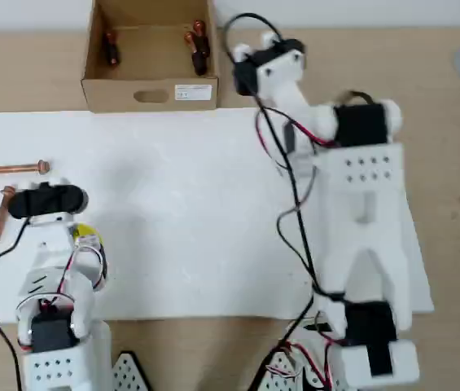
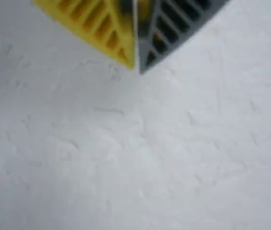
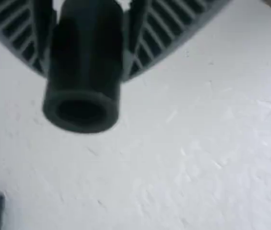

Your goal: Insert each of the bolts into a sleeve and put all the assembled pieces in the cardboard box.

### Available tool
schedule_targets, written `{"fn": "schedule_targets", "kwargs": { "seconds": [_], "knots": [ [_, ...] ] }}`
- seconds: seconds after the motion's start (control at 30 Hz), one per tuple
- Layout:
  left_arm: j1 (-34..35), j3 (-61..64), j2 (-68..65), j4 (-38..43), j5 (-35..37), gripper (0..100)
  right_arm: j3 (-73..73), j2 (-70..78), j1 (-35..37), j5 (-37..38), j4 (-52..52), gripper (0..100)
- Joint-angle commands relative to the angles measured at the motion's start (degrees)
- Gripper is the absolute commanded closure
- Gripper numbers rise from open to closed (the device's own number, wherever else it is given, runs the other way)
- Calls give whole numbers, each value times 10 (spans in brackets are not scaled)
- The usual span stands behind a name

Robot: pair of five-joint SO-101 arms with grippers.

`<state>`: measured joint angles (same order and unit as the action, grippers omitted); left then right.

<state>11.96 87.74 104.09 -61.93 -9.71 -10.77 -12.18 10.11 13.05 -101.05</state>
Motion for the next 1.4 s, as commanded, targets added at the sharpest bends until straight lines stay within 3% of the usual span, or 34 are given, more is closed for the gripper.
{"fn": "schedule_targets", "kwargs": {
  "seconds": [0.0, 0.5, 0.77, 1.0, 1.37],
  "knots": [
    [4, -83, -9, -3, -10, 993, 55, -78, -38, -8, -10, 988],
    [5, -462, -357, -163, 15, 997, 248, -247, -171, -9, 35, 988],
    [90, -638, -560, -244, 8, 994, 261, -252, -211, -9, 34, 988],
    [151, -769, -738, -304, -100, 994, 261, -252, -217, -9, 33, 988],
    [234, -933, -994, -307, -266, 948, 262, -252, -217, -9, 32, 988]
  ]
}}
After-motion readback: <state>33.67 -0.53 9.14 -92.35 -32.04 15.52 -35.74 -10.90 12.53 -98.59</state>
